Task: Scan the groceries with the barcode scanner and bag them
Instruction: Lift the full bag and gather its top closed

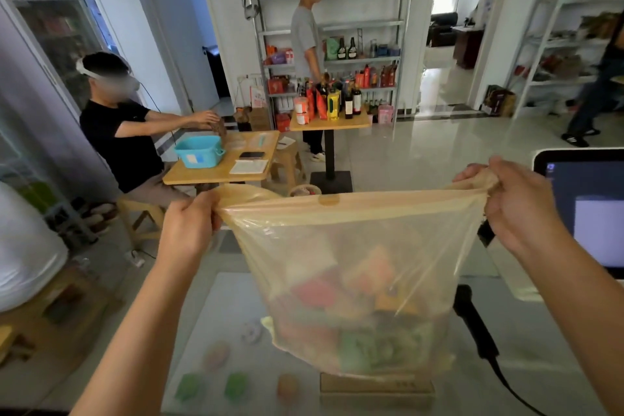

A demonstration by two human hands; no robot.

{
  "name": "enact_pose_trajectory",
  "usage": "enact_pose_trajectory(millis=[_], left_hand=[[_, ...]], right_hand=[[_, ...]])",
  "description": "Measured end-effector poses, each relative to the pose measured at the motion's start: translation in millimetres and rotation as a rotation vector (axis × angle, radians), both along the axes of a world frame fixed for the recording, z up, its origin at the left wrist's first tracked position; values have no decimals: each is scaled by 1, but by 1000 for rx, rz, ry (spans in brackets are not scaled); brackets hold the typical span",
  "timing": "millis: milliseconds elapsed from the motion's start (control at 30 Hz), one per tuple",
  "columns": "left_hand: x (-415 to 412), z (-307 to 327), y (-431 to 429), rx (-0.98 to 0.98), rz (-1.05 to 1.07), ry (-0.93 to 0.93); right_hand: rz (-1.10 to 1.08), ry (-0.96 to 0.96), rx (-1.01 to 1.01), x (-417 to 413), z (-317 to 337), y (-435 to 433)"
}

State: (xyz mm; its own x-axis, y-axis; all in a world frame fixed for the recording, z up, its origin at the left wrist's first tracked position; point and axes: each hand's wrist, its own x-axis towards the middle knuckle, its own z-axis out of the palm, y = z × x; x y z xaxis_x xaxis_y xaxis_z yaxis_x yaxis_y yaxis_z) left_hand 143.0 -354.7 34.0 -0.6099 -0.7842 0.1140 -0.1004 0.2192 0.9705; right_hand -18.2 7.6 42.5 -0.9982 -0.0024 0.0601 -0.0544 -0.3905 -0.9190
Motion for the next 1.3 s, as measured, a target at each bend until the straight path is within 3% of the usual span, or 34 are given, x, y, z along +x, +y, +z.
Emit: enact_pose_trajectory(millis=[167, 267, 333, 400, 467, 533, 633, 767, 900, 967, 1100, 1133, 1233, 1300], left_hand=[[4, -34, 11, 140, -21, -74], [-1, -27, 10, 167, -10, -48], [-3, -23, 10, 164, -9, -50], [-5, -22, 11, 143, 0, -67], [-6, -21, 13, 113, 2, -93], [-8, -18, 11, 96, -12, -99], [-12, -16, 5, 74, -37, -115], [-20, -15, 6, 157, -77, -87], [-20, -24, 31, 245, -83, 17], [-16, -44, 60, 30, -143, 113], [-17, -82, 113, -902, -493, 177], [-27, -88, 118, -1008, -555, 93], [-52, -97, 120, -1085, -571, -272], [-64, -103, 117, -1125, -599, -384]], right_hand=[[-37, -87, 252, -5, -46, 8], [-122, -22, 538, -19, -41, 10], [-255, 152, 847, -18, -23, 2], [-279, 492, 957, -5, 0, -22], [45, 695, 1019, 14, 21, -58], [418, 762, 1319, 26, 33, -94], [684, 755, 1683, 19, 28, -127], [844, 516, 1736, -4, 3, -137], [611, 555, 1608, -24, -24, -135], [532, 560, 1564, -27, -29, -129], [446, 571, 1479, -26, -30, -121], [421, 589, 1464, -26, -30, -119], [358, 661, 1509, -24, -34, -116], [332, 636, 1539, -20, -42, -115]])
